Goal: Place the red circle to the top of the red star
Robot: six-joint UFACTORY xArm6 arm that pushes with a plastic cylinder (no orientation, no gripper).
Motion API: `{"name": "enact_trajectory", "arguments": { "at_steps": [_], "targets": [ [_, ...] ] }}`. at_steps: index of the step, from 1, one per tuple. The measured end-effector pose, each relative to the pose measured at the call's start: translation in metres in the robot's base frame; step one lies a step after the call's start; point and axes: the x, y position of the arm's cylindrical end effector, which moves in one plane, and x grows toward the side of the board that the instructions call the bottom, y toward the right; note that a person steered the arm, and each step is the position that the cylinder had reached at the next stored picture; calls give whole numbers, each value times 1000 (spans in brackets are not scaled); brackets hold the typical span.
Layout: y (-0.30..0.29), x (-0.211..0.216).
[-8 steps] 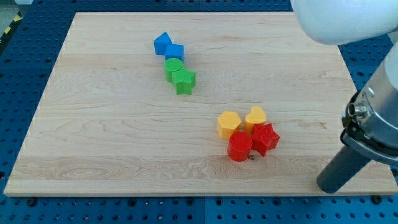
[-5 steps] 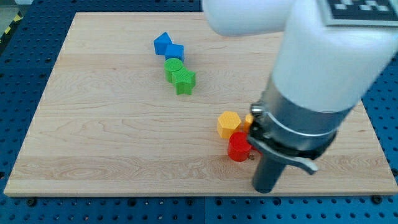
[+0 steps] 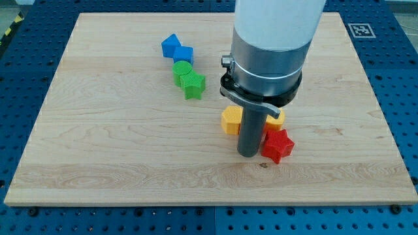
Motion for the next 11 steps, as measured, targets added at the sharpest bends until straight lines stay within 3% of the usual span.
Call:
{"name": "enact_trajectory", "arguments": {
  "at_steps": [1, 3, 6, 11],
  "targets": [
    [-16, 0],
    [-28, -46],
    [-27, -29],
    [-9, -39]
  ]
}}
